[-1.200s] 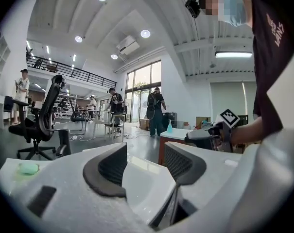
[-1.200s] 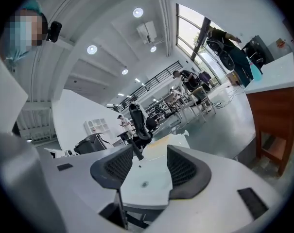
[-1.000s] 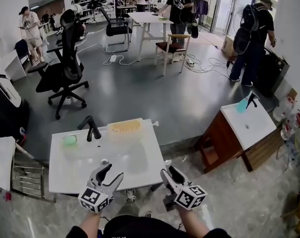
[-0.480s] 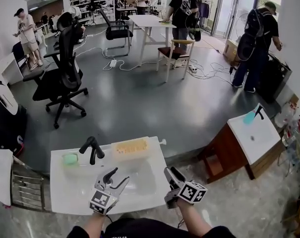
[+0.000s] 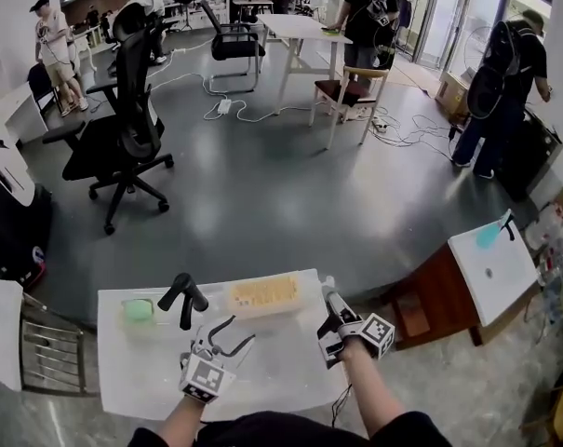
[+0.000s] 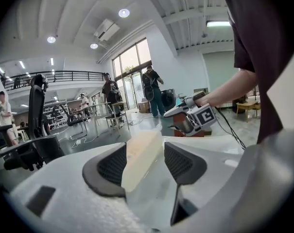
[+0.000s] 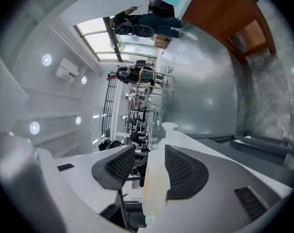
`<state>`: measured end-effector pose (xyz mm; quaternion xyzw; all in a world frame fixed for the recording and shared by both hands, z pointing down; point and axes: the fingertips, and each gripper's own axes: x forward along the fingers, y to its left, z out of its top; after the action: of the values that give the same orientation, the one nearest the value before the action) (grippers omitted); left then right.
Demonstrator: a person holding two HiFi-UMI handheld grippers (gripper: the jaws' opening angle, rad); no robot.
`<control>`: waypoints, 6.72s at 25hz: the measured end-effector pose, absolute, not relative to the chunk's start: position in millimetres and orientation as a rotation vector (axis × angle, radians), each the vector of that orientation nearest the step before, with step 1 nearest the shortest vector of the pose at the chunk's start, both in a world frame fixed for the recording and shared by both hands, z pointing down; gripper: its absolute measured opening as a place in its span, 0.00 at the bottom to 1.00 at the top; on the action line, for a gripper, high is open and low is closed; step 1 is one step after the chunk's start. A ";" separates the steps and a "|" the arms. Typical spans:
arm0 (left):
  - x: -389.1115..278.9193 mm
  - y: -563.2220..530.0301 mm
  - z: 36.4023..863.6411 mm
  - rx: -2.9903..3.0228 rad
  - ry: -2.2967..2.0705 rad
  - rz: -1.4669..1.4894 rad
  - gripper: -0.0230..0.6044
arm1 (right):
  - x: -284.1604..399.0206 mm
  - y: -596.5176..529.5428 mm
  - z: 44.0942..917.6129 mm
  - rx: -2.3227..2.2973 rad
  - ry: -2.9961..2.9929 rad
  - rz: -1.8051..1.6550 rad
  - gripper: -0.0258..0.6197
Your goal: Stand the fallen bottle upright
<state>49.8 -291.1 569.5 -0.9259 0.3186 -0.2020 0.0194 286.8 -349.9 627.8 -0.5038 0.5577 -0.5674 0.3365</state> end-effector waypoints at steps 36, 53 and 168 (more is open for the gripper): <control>59.6 -328.7 629.2 -2.937 0.873 -0.792 0.48 | 288.3 -409.8 636.1 -1.453 1.455 -1.487 0.22; 69.6 -326.5 625.2 -3.037 0.986 -0.670 0.49 | 239.5 -426.2 483.8 -1.478 2.020 -1.055 0.20; 52.4 -33.8 539.4 -3.130 1.089 -0.150 0.07 | 192.0 -23.4 546.5 -1.523 2.587 -0.695 0.04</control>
<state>52.4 -33.8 539.4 -0.9398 0.3271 -0.0451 -0.0877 192.0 -23.4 546.5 -0.4941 0.8391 -0.2255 0.0301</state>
